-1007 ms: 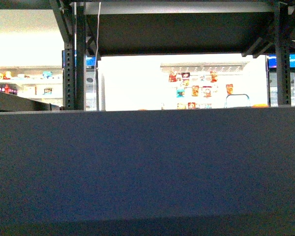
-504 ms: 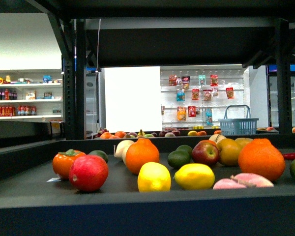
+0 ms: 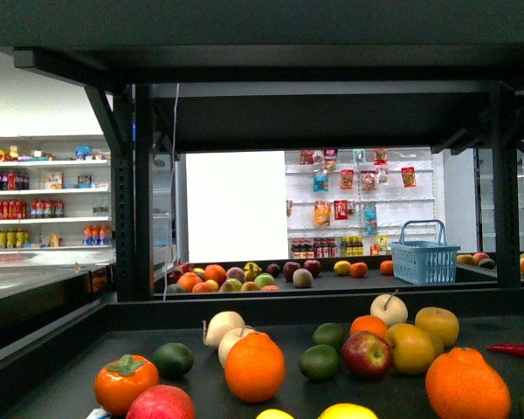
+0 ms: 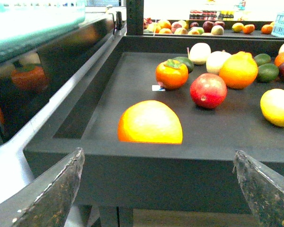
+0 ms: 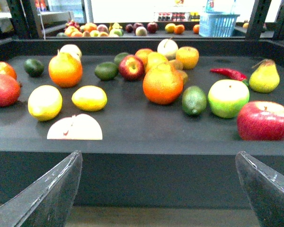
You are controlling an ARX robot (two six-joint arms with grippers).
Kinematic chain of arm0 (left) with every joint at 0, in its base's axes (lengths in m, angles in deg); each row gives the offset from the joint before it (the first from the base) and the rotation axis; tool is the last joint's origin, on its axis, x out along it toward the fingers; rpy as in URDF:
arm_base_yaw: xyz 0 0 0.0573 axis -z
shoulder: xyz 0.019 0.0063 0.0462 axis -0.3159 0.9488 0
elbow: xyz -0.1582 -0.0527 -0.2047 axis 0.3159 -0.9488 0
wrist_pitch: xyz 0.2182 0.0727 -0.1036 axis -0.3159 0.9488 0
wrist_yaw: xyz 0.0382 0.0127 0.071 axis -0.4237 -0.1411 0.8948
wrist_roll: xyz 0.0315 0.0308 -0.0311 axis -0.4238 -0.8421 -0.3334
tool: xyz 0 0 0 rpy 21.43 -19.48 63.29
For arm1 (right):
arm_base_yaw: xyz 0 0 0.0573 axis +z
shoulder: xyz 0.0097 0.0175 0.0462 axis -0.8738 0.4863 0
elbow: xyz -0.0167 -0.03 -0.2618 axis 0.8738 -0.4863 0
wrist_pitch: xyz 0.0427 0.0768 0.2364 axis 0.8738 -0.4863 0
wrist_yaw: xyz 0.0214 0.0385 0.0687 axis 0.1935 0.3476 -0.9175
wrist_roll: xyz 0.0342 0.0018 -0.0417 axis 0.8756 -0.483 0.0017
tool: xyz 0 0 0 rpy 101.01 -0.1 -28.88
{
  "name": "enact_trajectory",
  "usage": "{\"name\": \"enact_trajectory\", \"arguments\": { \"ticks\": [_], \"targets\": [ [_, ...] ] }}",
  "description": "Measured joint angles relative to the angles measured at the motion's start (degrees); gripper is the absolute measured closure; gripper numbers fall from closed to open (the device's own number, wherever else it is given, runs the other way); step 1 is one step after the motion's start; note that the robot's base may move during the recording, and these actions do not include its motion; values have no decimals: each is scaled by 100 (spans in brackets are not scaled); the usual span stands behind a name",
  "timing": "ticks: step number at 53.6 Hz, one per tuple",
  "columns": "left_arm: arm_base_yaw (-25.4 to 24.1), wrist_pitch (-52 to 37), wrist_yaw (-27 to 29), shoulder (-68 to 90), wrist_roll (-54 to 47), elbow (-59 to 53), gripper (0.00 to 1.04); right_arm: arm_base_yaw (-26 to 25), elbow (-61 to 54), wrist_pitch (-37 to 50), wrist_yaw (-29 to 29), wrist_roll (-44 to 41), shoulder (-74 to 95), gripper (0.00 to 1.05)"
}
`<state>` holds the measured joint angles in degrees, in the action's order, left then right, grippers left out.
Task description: Pick lemon from shelf
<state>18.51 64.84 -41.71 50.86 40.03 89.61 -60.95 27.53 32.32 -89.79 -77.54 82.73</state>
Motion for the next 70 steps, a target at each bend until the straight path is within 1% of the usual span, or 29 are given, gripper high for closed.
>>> {"name": "enact_trajectory", "arguments": {
  "ticks": [59,64,70],
  "targets": [
    [-2,4,-11,4,2,2,8,0,0,0,-13,0,0,7],
    [-59,616,-367,369,726,142,8,0,0,0,-15,0,0,7],
    [-258,573,-684,809,1283,181,8,0,0,0,-13,0,0,7]
  ]
}}
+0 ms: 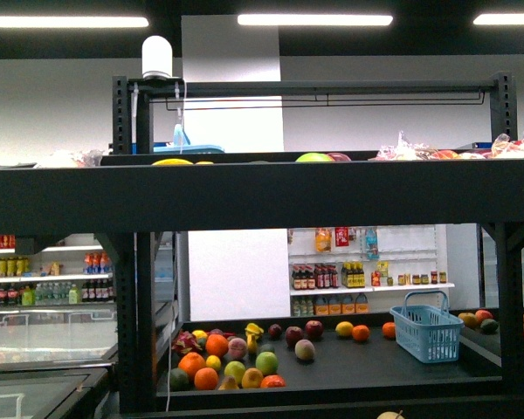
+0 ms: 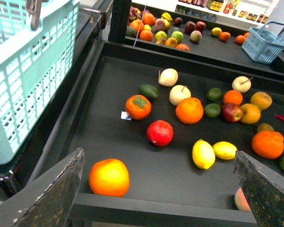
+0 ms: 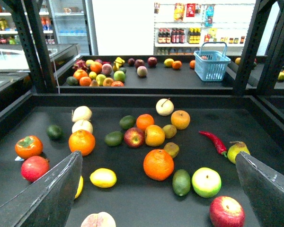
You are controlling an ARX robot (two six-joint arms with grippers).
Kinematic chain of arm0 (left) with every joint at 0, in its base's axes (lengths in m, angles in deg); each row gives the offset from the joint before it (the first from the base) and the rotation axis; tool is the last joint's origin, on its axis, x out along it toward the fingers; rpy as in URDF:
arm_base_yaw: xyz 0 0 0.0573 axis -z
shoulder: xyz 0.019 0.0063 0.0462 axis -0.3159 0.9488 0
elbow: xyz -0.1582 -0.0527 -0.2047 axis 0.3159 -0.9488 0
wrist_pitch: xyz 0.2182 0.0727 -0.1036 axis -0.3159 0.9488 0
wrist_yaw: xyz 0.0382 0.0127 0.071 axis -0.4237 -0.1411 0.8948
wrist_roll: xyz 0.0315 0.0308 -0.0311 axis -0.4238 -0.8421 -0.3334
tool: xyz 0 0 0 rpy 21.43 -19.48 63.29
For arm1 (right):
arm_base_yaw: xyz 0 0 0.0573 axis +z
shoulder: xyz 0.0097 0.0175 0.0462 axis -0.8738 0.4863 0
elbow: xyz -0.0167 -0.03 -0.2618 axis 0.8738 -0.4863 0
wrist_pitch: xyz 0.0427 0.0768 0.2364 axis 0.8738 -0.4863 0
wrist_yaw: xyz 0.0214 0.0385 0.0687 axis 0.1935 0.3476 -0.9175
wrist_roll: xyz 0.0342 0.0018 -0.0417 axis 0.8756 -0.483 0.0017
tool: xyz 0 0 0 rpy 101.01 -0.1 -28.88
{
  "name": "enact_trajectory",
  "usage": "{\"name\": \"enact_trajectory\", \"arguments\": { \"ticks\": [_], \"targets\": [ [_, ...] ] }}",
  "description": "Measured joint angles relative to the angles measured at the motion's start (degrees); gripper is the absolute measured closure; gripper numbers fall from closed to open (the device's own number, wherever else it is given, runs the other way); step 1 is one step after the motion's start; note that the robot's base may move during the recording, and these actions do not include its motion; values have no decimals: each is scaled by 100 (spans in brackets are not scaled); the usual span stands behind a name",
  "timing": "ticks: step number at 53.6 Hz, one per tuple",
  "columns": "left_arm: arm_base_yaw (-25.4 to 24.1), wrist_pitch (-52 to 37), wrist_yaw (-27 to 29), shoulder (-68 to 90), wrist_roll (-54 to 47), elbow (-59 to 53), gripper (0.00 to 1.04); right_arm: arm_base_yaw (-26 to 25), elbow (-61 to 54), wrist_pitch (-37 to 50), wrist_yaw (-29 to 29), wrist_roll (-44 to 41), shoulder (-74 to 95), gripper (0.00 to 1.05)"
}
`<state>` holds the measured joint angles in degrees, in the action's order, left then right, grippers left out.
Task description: Pick lemon from shelf
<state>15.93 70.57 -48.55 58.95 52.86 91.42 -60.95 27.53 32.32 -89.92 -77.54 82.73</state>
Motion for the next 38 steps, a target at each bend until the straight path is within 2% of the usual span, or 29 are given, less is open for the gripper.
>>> {"name": "enact_trajectory", "arguments": {
  "ticks": [4,11,15,20,23,29,38],
  "targets": [
    [-212,-267,-151,315,114,81,8,0,0,0,-2,0,0,7],
    [-966,-973,-872,1207,686,518,8,0,0,0,0,0,0,7],
    [-1628,-1449,-1528,1941,1285,957,8,0,0,0,0,0,0,7],
    [-2935,-2013,-2573,3469,2640,1947,8,0,0,0,0,0,0,7],
    [-3416,-2079,-2771,4232,3071,2435,8,0,0,0,0,0,0,7],
    [-3908,-2245,-3016,5519,3569,3324,8,0,0,0,-2,0,0,7],
    [-4000,-2420,-3032,6835,4120,4299,8,0,0,0,0,0,0,7]
  ]
}}
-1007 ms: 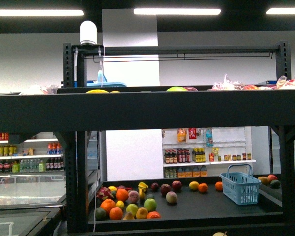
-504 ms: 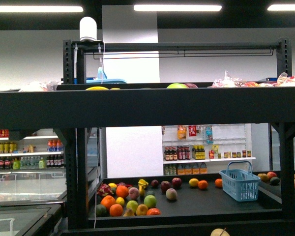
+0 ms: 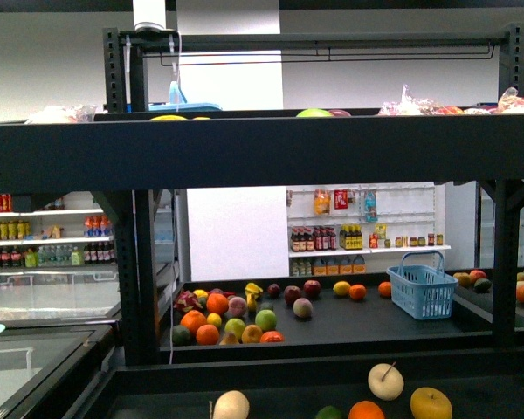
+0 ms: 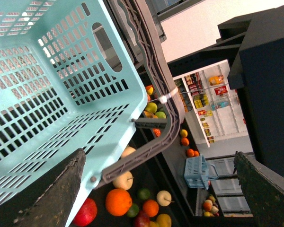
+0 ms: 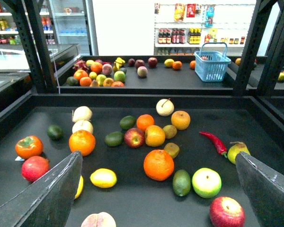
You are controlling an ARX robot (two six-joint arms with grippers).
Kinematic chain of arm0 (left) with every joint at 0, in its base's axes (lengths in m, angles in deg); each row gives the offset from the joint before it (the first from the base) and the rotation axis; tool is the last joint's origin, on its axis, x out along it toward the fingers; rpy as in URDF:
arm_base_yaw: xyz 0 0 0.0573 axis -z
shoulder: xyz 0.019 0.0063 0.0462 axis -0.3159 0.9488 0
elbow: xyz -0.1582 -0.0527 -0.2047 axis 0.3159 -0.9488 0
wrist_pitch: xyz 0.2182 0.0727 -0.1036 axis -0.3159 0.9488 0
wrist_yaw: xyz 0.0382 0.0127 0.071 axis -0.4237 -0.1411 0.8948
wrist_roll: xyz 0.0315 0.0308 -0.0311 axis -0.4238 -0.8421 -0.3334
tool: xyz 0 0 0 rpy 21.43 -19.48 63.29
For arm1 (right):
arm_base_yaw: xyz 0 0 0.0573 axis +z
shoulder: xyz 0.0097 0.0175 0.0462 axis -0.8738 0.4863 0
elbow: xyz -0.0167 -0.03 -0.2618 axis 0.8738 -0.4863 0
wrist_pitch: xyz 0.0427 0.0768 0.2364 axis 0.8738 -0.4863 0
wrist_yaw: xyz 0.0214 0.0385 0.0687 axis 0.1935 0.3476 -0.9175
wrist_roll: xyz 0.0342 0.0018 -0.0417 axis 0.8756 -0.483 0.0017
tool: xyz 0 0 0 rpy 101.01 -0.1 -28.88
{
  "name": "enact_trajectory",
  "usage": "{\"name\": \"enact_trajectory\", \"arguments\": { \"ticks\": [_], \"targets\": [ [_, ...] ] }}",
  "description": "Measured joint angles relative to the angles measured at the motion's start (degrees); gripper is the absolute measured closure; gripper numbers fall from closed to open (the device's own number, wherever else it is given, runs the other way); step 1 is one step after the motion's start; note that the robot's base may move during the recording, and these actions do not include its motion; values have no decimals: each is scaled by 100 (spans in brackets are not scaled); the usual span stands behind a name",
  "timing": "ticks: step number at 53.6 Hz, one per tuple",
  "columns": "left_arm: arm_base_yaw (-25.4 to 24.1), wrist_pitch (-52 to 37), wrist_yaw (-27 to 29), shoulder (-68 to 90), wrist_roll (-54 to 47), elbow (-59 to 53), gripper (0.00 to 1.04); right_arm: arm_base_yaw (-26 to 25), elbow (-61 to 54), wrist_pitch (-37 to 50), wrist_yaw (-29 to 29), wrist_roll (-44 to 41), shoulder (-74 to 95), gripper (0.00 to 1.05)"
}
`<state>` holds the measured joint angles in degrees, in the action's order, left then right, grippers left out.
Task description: Pick lemon from shelf
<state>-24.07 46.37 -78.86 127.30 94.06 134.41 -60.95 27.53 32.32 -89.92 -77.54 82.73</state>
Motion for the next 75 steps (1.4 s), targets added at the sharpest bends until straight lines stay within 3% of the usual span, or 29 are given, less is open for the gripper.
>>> {"name": "enact_trajectory", "arguments": {
  "ticks": [24,71,75],
  "targets": [
    [575,-817,160,1932,1189,1401,8,0,0,0,0,0,0,7],
    [944,-1329,660,3193,1742,2782,8,0,0,0,0,0,0,7],
    [946,-1257,708,3244,1735,2865,17,0,0,0,0,0,0,7]
  ]
}}
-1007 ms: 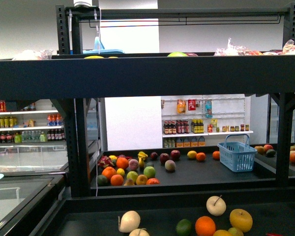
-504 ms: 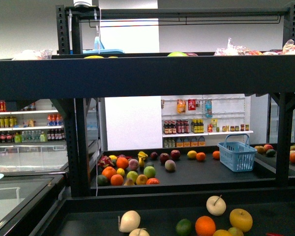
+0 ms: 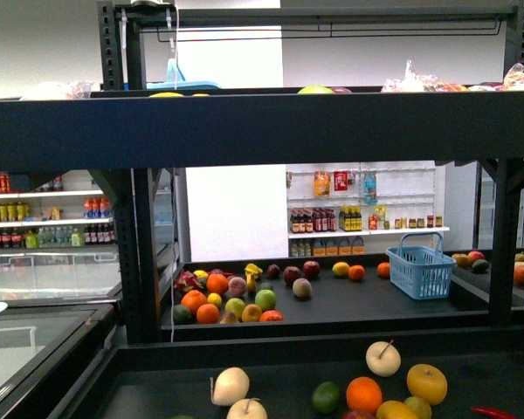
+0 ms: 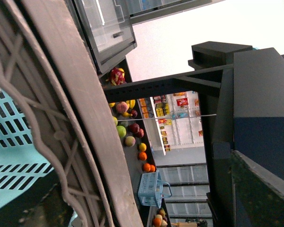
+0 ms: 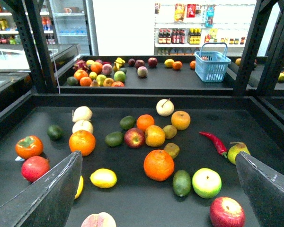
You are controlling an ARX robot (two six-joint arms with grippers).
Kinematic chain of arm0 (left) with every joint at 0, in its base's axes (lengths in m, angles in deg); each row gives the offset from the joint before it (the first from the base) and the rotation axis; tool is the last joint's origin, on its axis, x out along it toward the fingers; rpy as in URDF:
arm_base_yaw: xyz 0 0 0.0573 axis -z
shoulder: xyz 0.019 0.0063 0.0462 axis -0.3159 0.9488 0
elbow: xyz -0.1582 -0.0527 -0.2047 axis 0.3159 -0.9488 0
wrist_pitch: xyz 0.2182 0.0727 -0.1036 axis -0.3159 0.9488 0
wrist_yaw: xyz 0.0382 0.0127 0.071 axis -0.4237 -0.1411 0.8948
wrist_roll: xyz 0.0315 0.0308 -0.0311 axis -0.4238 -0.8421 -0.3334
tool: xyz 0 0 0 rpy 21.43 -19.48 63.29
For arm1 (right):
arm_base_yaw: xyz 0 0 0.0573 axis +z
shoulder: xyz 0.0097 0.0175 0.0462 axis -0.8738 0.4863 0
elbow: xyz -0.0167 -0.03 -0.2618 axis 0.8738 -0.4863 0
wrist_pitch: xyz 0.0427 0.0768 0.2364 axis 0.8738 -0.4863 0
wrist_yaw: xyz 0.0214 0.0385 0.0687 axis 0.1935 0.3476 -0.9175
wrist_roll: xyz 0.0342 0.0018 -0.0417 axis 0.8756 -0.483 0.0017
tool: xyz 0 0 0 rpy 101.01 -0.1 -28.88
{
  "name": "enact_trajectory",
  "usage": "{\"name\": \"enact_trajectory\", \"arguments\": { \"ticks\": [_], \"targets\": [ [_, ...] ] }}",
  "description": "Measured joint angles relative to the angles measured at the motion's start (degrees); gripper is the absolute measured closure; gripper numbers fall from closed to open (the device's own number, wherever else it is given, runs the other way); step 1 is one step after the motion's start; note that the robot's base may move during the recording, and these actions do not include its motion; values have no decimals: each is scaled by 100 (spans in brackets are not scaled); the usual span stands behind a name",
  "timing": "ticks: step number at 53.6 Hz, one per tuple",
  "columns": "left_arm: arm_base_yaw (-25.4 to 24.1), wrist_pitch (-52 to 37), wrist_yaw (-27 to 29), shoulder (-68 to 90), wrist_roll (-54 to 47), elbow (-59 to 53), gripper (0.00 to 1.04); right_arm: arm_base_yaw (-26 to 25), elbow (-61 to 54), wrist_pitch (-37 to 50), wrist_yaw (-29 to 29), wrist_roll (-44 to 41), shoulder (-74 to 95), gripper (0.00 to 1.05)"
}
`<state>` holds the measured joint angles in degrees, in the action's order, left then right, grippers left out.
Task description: Pick lemon from shelf
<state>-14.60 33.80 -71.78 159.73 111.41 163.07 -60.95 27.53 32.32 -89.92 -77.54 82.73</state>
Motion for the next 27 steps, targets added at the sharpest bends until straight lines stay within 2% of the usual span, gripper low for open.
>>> {"name": "enact_trajectory", "arguments": {
  "ticks": [8,16,19,27],
  "targets": [
    [0,96,55,116,-22,70,42,0,0,0,0,0,0,7],
    [0,162,94,190,-28,74,76,0,0,0,0,0,0,7],
    [2,179,90,190,92,72,85,0,0,0,0,0,0,7],
    [2,179,20,177,-7,72,90,0,0,0,0,0,0,7]
  ]
}}
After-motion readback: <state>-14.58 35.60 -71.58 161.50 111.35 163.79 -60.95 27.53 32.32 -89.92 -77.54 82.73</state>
